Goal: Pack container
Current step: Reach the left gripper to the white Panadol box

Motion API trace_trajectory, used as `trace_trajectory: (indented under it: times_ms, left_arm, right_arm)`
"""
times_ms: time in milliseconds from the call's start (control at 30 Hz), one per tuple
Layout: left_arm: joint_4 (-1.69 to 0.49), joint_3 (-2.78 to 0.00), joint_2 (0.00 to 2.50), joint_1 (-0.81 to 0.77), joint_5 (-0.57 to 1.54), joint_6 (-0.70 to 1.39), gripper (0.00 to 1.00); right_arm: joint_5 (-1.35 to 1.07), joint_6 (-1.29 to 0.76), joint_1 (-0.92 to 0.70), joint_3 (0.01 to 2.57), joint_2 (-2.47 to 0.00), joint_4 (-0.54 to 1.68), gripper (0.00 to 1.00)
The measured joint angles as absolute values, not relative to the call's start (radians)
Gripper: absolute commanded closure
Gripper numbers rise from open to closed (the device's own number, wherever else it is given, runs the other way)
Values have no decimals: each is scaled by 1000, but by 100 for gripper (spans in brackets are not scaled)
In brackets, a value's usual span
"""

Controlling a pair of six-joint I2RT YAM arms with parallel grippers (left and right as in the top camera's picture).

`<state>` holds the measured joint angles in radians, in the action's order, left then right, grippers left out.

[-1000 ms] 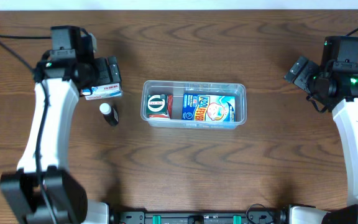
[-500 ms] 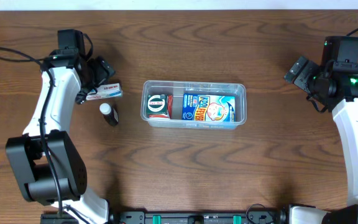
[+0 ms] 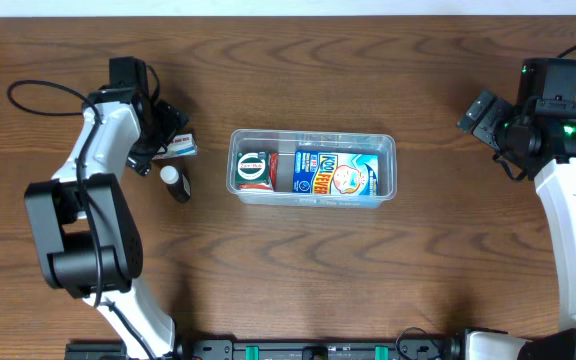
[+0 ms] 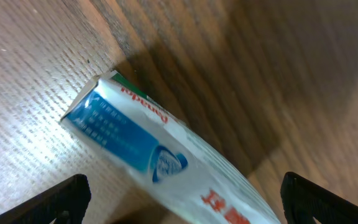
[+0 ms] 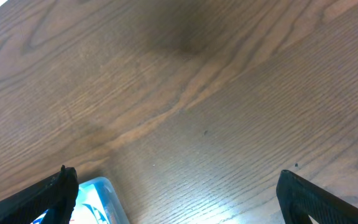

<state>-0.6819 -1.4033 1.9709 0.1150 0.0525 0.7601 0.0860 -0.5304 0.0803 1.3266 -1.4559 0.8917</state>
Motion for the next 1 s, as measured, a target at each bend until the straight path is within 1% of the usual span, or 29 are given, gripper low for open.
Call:
trace_trajectory:
  times_ms: [100, 167, 300, 367, 600, 667, 700, 767, 1000]
  left_arm:
    - [-675, -1403, 1997, 115, 52, 767, 16]
    - [-671, -1403, 2008, 115, 53, 768, 23]
    - [-661, -1403, 2011, 115, 53, 770, 34]
    - [-654, -1403, 2011, 115, 52, 768, 36]
    - [-652, -1403, 2009, 115, 54, 757, 36]
    - [-653, -1403, 2001, 115, 62, 734, 39]
    - [-653, -1404, 1993, 115, 70, 717, 44]
    - [-653, -1409, 1966, 115, 81, 677, 50]
    - [-668, -1434, 1848, 115, 102, 606, 50]
  right_arm:
    - [86, -530, 80, 1327, -1456, 892, 1]
    - [86, -530, 80, 1327, -1456, 891, 1]
    - [86, -530, 80, 1327, -1456, 891, 1]
    - [86, -530, 80, 1327, -1456, 892, 1]
    - [86, -530, 80, 1327, -1456, 892, 1]
    - [86, -530, 80, 1327, -1456, 891, 1]
    - [86, -530, 80, 1327, -1456, 892, 1]
    - [86, -530, 80, 1327, -1456, 891, 1]
    - [86, -530, 80, 1327, -1456, 892, 1]
